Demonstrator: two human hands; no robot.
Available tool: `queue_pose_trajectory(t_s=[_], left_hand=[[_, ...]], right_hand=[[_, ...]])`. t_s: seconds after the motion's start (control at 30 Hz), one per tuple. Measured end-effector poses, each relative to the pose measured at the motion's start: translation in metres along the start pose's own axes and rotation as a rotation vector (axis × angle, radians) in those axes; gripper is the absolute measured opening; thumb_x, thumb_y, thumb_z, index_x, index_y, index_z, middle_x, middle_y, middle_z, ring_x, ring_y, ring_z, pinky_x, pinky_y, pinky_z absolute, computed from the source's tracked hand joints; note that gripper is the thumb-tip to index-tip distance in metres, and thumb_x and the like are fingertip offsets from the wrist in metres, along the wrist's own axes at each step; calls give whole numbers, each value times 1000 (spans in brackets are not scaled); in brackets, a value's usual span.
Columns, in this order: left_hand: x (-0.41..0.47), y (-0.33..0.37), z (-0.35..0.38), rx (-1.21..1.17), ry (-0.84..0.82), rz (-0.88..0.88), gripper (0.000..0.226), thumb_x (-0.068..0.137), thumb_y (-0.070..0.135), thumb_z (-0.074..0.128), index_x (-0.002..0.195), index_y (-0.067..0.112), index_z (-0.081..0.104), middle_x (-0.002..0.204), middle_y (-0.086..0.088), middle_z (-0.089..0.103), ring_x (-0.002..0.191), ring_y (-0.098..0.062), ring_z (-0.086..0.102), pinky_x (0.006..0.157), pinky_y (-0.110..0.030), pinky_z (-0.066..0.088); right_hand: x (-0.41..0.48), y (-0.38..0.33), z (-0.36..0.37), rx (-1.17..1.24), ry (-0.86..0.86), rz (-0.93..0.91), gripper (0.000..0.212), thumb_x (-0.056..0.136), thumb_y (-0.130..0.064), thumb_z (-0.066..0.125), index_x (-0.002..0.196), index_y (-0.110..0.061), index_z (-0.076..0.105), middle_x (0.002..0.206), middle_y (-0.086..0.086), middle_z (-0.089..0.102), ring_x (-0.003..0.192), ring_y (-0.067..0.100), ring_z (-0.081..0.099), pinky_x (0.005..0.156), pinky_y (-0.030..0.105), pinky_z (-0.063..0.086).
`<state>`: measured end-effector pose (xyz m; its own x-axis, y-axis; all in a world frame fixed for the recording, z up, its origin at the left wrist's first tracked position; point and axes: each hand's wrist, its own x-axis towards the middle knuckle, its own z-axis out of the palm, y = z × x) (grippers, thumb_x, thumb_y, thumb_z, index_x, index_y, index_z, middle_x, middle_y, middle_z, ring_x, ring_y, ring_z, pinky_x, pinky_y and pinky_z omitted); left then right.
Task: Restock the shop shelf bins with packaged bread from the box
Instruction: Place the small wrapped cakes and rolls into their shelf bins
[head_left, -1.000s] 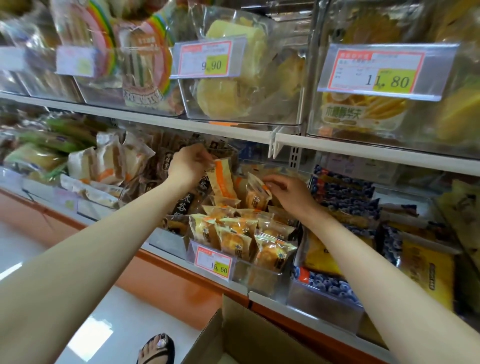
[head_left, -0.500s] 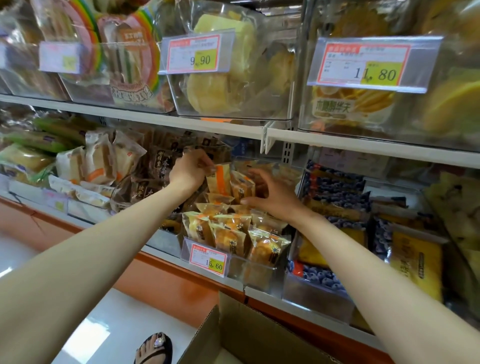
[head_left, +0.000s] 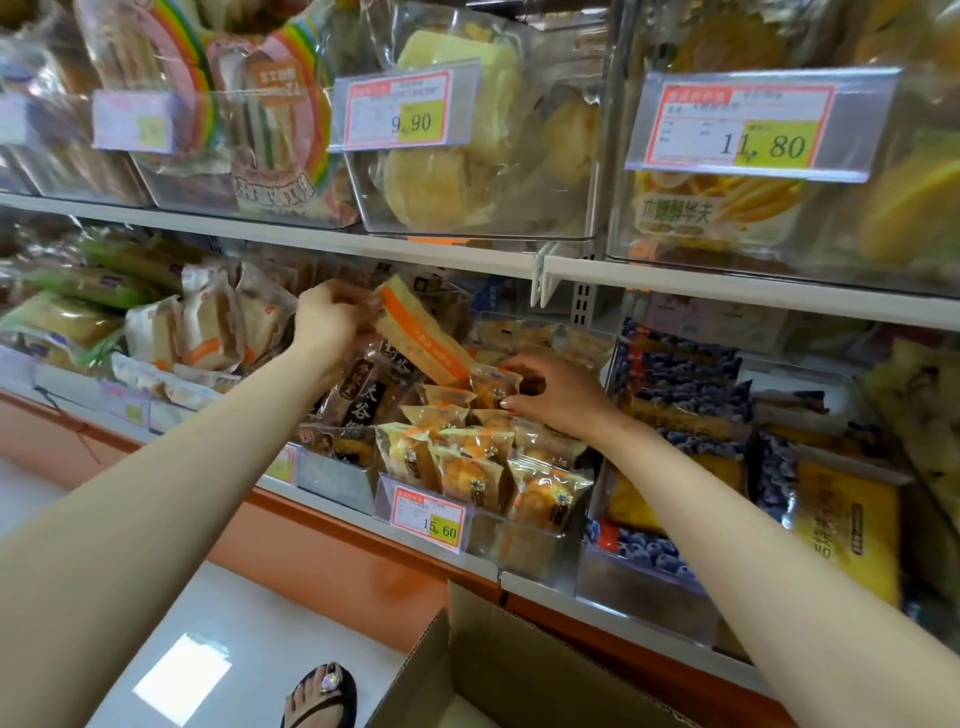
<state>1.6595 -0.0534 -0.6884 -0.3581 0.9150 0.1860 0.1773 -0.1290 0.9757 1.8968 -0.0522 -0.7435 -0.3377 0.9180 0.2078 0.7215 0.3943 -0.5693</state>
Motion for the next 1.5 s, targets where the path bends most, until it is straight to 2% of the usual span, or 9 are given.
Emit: queue_pose_trajectory(t_s=[0.2,0.43,0.6,0.7,0.8,0.97,1.2,1.37,1.5], left_hand=[[-28,-4,-21,-423,286,-221,11,94,5,51,86,10,56,95,-7,60,92,-19,62,65,-26,57],[-52,-9,-13,-620,220,-330,16,96,6,48,111,5,54,90,-8,61,84,-17,61,68,-32,54],[-57,-19,-2,-643,226,-402,10,95,8,51,102,4,57,89,-8,61,82,-18,63,67,-30,59],[-58,-17,2,-644,237,-407,7,95,7,52,88,7,54,87,-7,59,79,-17,62,70,-30,58],[-58,-16,3,-502,211,-347,8,94,9,53,102,8,51,95,-9,58,79,-19,64,62,-27,58],[-59,-18,6,-142,100,-163,15,95,19,53,109,14,54,110,-12,59,77,-19,66,54,-22,57],[-56,-23,-1,358,-26,80,39,80,28,72,111,8,62,104,-11,65,97,-26,61,82,-39,51],[-54,-25,2,319,3,31,40,80,36,70,106,6,65,100,-9,63,96,-24,58,84,-36,47],[-52,-30,5,195,0,-1,42,81,40,68,106,6,64,104,-10,65,100,-24,59,80,-31,45]], right_hand=[[-1,1,-2,-13,-28,-61,29,94,-34,56,122,-29,62,131,-5,58,122,15,51,99,31,38],[-7,-9,-5,219,51,-23,54,88,-22,65,137,-32,44,124,-5,60,119,14,54,100,33,42],[-13,-19,-11,498,36,-121,75,85,8,61,134,-42,35,123,-11,52,111,-3,52,79,9,48],[-16,-21,-10,461,18,-137,66,84,11,57,126,-39,47,136,-1,48,124,12,47,95,20,47],[-16,-16,-8,457,66,-91,60,84,9,59,123,-37,53,130,-2,47,121,13,47,101,20,41],[-15,-11,-3,419,224,-22,38,89,-2,59,117,-26,63,112,-1,56,96,4,50,79,6,40],[-11,-10,-8,554,354,44,11,86,-17,66,96,-20,64,111,0,53,102,10,51,85,13,38],[-11,-13,-10,686,318,54,6,90,-18,61,92,-22,64,90,-13,64,81,-7,59,73,8,43],[-8,-13,-10,774,306,76,6,90,-21,61,89,-24,65,92,-5,69,80,19,70,86,33,54]])
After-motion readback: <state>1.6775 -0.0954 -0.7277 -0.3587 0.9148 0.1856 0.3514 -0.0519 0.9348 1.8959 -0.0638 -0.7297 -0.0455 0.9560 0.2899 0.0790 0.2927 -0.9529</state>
